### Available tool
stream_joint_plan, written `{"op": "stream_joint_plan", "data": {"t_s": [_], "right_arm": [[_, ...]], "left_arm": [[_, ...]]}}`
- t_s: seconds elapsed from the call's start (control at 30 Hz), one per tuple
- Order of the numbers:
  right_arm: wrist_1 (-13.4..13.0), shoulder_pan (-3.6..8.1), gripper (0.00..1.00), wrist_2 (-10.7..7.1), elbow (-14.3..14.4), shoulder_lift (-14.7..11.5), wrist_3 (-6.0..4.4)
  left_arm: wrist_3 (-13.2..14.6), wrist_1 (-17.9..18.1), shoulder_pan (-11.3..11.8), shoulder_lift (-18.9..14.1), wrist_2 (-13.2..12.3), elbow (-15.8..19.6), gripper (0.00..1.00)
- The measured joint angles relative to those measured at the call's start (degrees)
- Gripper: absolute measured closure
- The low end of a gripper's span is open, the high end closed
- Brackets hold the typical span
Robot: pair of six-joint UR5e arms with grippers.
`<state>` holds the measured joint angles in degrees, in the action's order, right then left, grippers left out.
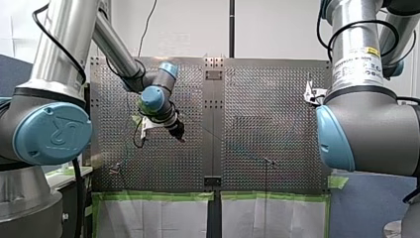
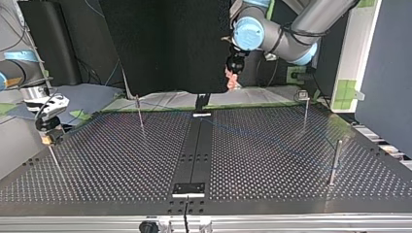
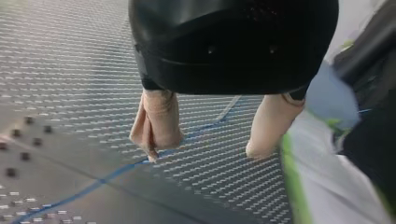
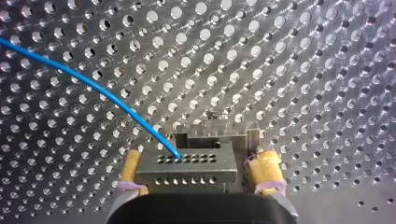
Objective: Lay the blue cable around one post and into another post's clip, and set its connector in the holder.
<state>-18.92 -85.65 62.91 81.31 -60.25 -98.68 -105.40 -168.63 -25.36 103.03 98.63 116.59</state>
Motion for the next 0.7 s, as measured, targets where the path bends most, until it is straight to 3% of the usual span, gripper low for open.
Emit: {"op": "stream_joint_plan", "data": {"t_s": [0.7], "right_arm": [[0.0,0.0,0.0,0.0,0.0,0.0,0.0]], "left_arm": [[0.94,12.06,-0.12,0.62,1.79,12.1,0.0]]}}
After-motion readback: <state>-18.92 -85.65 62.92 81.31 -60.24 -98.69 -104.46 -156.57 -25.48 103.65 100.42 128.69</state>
